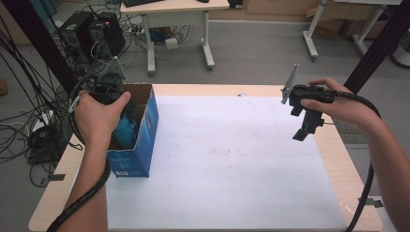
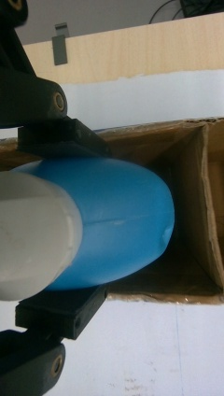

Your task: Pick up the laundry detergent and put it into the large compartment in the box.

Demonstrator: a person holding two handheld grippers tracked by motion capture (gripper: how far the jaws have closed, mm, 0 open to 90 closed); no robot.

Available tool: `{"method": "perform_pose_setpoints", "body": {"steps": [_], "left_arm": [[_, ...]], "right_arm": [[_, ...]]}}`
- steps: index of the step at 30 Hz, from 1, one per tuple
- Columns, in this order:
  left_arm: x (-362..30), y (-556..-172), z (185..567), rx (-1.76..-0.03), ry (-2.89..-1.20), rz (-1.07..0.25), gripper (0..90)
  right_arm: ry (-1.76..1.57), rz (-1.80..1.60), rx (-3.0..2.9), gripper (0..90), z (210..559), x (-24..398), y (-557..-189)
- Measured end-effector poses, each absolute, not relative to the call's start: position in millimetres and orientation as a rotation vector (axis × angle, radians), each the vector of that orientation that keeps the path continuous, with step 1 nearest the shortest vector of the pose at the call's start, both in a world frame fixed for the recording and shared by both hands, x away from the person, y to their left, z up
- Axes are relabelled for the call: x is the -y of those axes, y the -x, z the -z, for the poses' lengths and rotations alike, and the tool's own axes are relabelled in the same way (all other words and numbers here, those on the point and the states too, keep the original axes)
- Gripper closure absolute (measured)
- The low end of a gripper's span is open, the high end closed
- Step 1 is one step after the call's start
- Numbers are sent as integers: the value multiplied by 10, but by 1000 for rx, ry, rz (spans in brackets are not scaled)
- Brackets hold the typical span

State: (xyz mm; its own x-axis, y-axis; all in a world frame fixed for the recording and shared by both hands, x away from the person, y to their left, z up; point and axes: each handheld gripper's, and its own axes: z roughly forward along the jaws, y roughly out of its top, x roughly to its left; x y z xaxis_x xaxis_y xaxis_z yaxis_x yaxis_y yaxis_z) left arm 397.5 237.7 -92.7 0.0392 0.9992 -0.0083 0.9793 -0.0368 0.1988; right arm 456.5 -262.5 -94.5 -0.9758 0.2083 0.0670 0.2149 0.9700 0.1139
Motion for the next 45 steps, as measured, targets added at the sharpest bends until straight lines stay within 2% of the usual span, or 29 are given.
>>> {"method": "perform_pose_setpoints", "body": {"steps": [24,45], "left_arm": [[-2359,-4013,1250,-2090,-2154,-185,373],[-2363,-3925,1110,-2071,-2142,-201,347]], "right_arm": [[337,170,3054,35,1000,2621,-4610],[320,159,3045,37,1028,2568,-4623]]}}
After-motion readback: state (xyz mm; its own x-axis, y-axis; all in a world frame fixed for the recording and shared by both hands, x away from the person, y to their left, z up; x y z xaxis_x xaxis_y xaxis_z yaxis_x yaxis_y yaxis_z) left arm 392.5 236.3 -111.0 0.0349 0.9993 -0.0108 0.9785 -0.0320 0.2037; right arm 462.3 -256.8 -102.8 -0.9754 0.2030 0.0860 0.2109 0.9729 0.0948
